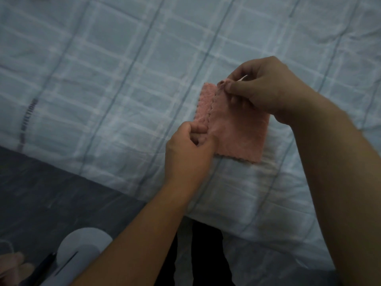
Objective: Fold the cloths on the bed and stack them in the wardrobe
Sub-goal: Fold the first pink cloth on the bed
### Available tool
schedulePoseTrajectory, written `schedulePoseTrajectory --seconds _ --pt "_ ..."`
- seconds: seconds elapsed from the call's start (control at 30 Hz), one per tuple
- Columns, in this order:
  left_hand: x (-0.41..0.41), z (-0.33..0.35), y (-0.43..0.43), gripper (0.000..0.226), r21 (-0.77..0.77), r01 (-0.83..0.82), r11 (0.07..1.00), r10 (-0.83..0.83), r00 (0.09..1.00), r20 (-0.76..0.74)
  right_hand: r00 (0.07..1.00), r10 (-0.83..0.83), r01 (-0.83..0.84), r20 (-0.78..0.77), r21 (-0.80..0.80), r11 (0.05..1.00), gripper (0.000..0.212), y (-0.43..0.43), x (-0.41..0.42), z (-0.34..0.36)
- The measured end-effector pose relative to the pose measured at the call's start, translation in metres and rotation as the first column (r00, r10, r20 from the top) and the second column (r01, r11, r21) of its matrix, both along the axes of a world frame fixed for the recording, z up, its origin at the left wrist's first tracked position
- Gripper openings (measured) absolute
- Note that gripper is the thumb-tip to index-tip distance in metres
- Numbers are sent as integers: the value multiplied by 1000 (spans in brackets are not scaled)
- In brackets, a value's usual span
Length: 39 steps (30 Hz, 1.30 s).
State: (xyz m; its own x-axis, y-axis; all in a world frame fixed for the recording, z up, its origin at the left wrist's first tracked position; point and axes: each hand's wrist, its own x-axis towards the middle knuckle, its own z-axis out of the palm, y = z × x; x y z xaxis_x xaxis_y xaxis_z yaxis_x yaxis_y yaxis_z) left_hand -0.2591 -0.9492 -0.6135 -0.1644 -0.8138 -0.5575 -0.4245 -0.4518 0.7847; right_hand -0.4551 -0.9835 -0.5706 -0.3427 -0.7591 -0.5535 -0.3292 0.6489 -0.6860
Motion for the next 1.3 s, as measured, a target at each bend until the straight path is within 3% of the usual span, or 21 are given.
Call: schedulePoseTrajectory --seconds 0.13,0.43,0.57,0.9,1.07,1.3 --pt "3 -2 -3 15 43 21 999 -21 1000 16 1000 25 -25 4 -4 1000 9 -3 2 0" --pt "13 -5 -12 16 102 8 995 -12 999 39 927 206 -208 -314 29 978 10 -10 9 -13" --pt "17 -5 -17 16 41 80 996 -84 991 107 874 243 -255 -420 29 966 9 -12 11 -24" --pt "23 -10 -20 20 -58 205 977 -183 948 259 871 222 -265 -437 -39 963 15 -13 13 -36" --pt "24 -3 -25 27 -59 319 946 -266 868 419 823 234 -263 -517 18 965 26 -13 17 -42" --pt "16 7 -23 31 -272 328 905 -208 897 389 804 177 -214 -568 1 977 30 -10 17 -41"
